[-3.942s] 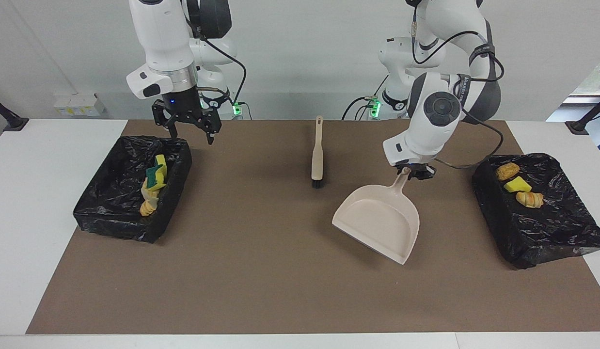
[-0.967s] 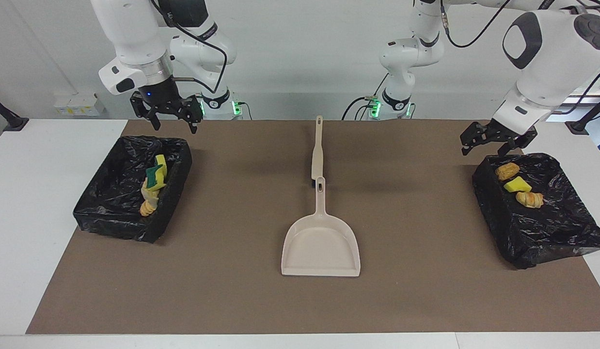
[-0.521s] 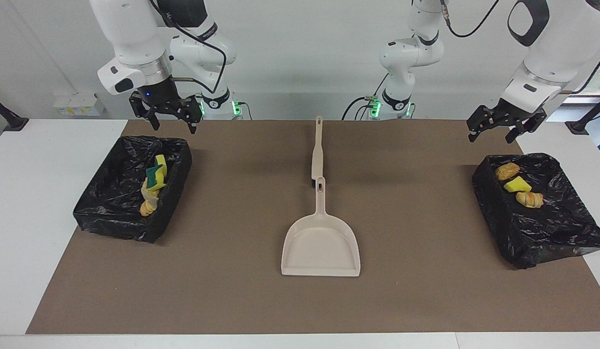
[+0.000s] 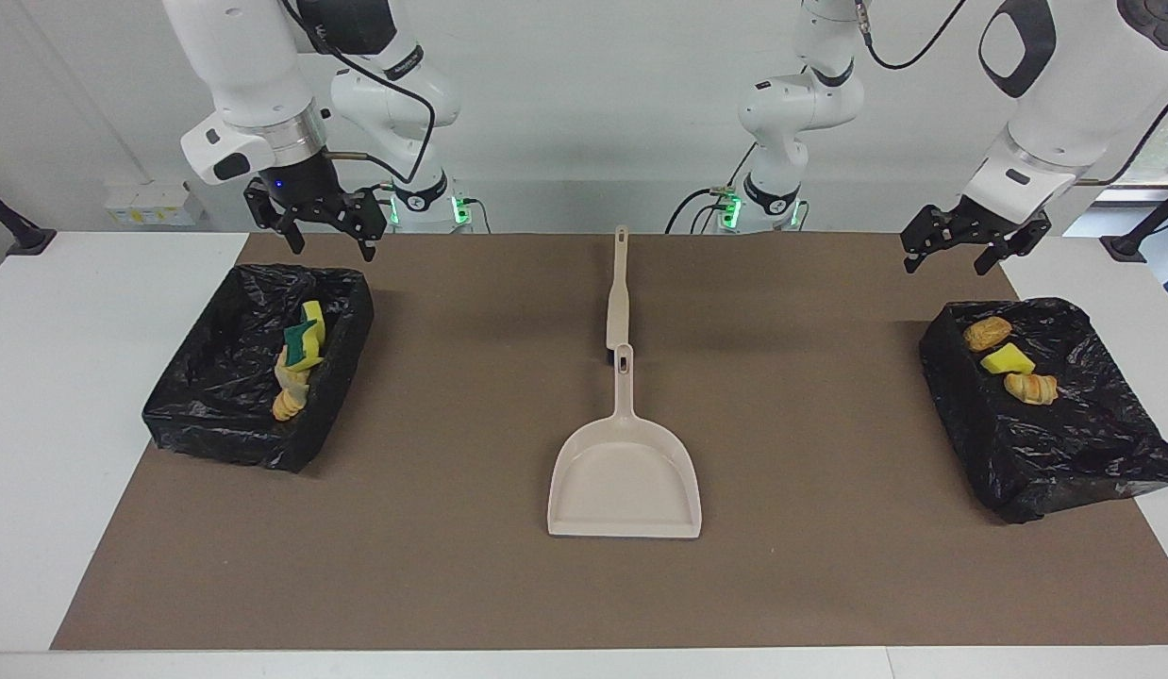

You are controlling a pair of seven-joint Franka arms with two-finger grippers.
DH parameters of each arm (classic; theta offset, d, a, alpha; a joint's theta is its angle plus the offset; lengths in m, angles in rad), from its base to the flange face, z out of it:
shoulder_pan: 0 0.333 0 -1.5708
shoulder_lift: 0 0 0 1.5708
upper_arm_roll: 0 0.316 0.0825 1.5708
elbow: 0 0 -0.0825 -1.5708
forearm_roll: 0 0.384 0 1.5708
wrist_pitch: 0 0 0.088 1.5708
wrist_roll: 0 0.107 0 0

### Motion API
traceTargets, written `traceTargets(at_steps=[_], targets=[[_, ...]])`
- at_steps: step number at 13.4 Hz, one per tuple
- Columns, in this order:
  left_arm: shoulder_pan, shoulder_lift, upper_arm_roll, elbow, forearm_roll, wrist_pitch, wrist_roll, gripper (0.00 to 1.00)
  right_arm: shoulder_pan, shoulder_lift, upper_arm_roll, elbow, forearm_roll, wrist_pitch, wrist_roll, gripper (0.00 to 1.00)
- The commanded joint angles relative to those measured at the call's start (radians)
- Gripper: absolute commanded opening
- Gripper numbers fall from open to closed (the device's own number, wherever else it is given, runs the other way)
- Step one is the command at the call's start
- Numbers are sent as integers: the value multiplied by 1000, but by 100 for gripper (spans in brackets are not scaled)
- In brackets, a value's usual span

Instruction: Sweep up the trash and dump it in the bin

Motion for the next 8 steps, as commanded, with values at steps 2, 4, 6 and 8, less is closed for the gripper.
traceTargets(at_steps=[2, 4, 6, 8], targets=[[8, -30, -5, -39, 3, 32, 19, 100, -24, -18, 6, -24, 19, 16, -22, 100], [7, -30, -5, -39, 2, 30, 21, 100, -24, -18, 6, -24, 19, 17, -22, 100], [8, -30, -5, -41, 0, 30, 22, 100, -24, -18, 6, -24, 19, 16, -22, 100], [10, -33, -5, -45, -3, 26, 22, 100, -24, -18, 6, -24, 19, 17, -22, 100]])
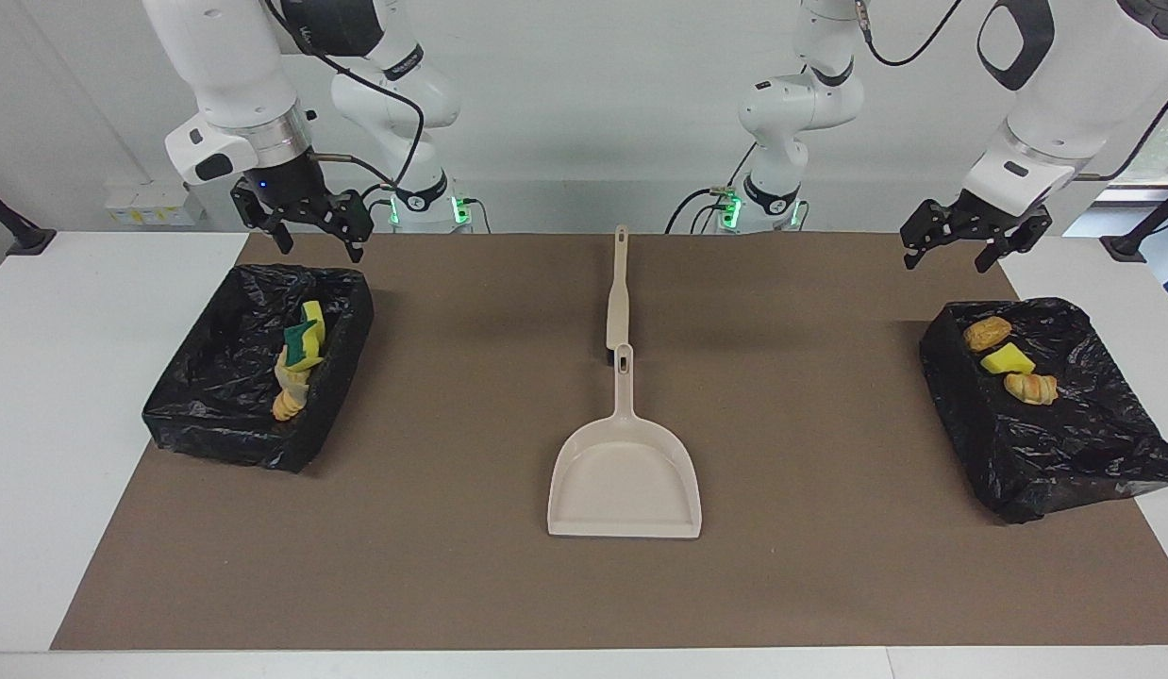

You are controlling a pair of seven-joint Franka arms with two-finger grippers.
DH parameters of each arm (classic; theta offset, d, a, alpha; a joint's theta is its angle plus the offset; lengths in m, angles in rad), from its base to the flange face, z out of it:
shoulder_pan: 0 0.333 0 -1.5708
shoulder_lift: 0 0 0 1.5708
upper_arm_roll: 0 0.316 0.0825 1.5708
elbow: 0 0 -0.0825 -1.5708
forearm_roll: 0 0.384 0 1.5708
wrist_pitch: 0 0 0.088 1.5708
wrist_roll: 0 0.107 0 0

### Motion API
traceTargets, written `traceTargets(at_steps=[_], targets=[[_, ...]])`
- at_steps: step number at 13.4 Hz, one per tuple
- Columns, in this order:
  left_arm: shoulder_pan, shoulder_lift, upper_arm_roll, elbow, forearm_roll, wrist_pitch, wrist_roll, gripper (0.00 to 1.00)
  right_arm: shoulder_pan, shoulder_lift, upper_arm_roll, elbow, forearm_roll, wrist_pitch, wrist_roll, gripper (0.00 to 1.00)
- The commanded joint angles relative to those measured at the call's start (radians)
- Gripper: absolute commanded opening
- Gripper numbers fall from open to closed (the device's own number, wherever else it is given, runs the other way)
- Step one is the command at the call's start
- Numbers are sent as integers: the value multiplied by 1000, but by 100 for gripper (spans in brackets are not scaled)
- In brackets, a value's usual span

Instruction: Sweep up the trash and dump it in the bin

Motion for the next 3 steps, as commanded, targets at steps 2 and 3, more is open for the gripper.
traceTargets(at_steps=[2, 3], targets=[[11, -32, -4, -44, -5, 22, 16, 100, -16, -18, 7, -24, 19, 16, -22, 100], [13, -32, -4, -44, -9, 19, 16, 100, -16, -18, 7, -24, 19, 16, -22, 100]])
